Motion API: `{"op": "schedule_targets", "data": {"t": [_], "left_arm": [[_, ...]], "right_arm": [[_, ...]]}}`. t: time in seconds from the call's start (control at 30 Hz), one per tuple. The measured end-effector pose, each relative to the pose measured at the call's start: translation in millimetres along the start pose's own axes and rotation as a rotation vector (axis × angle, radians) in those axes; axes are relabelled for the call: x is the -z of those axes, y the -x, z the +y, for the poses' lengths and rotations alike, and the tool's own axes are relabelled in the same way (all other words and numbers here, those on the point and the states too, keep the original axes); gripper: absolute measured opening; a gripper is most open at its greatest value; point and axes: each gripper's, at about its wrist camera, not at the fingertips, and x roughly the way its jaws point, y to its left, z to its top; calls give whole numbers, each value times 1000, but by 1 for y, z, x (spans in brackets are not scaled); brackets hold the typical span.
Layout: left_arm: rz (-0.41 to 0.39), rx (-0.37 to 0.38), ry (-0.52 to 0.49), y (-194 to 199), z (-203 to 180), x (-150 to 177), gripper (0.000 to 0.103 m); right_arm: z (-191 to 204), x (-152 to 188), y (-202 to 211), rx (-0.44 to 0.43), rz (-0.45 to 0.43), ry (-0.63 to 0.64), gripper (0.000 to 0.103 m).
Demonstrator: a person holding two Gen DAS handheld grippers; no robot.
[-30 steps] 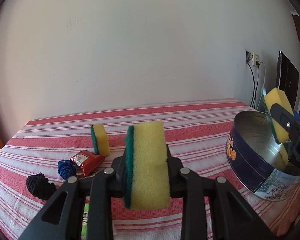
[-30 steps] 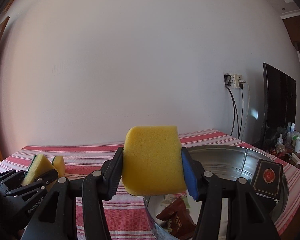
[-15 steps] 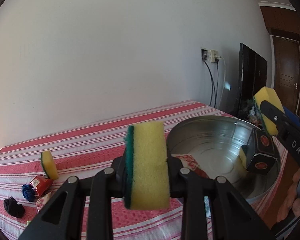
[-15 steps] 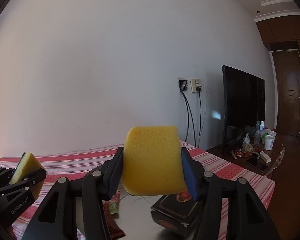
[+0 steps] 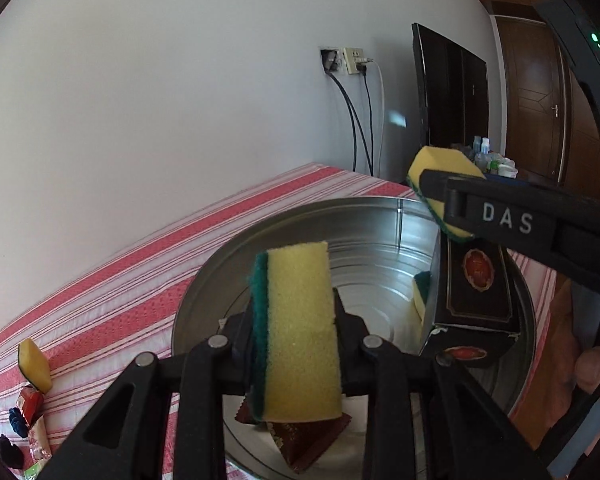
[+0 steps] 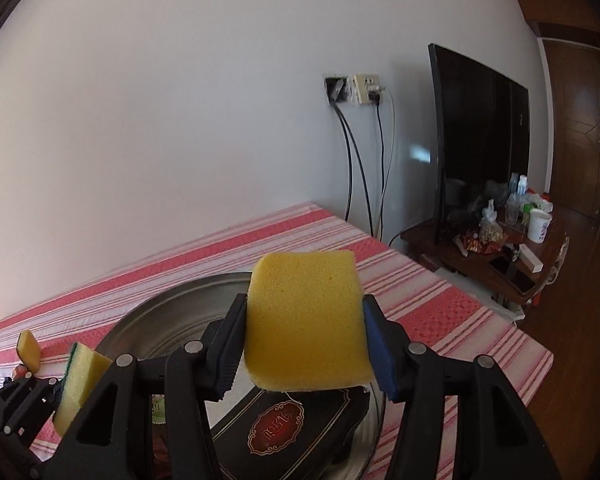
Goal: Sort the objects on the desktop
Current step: 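Open both grippers to drop the sponges into the bucket, then withdraw both grippers from the bucket back to the pile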
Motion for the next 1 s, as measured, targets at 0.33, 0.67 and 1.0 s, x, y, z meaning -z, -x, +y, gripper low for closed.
{"op": "schedule_targets", "data": {"t": [0.33,0.67,1.0], "left_arm": [[-43,-91,-52,7,-3,1,102],[-37,-136,40,13,34,9,102],[2,-247,183,28,102,40,102]], "right_arm": [[8,-4,-5,-1,-21,12,87],[31,-2,25,10,-146,-27,87],[83,8,45,-131,-258,-20,89]]}}
